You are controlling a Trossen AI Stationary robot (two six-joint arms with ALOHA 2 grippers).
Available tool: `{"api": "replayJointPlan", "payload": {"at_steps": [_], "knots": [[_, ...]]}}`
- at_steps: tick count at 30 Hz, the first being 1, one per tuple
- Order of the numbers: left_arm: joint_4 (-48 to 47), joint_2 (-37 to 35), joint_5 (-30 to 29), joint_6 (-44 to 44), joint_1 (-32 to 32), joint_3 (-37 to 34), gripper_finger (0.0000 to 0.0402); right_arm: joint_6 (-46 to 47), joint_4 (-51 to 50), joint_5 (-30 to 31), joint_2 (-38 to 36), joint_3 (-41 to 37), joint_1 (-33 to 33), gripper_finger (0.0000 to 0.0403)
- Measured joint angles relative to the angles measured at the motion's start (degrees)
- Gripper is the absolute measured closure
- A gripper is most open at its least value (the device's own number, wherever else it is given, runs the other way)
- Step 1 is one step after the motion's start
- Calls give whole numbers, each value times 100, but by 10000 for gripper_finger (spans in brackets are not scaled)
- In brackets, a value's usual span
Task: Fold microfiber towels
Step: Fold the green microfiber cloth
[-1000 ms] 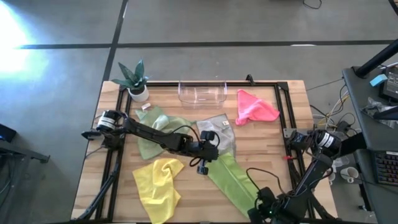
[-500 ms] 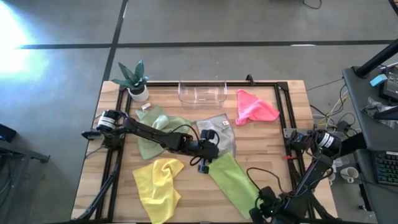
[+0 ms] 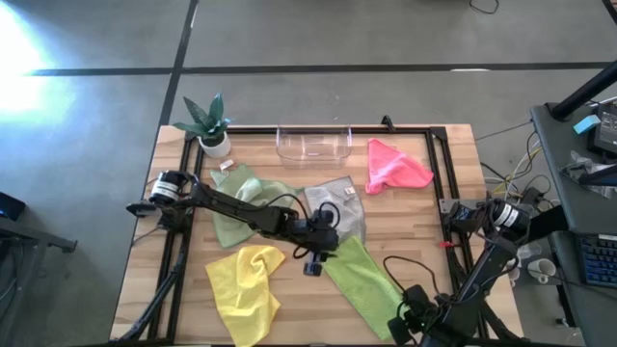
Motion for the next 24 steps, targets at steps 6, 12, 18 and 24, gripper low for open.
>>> {"api": "replayJointPlan", "payload": {"at_steps": [6, 12, 18, 24], "knots": [[33, 97, 180, -487, -129, -22, 283, -27, -277, 0, -204, 0, 0, 369], [87, 211, 302, -829, -222, -59, 283, -344, -396, 14, -504, 17, 0, 369], [63, 498, 480, -1413, -273, -130, 283, -521, -410, 591, -659, 22, 0, 369], [217, 826, 488, -1822, -279, -133, 283, -496, -326, 907, -661, 26, -2, 369]]}}
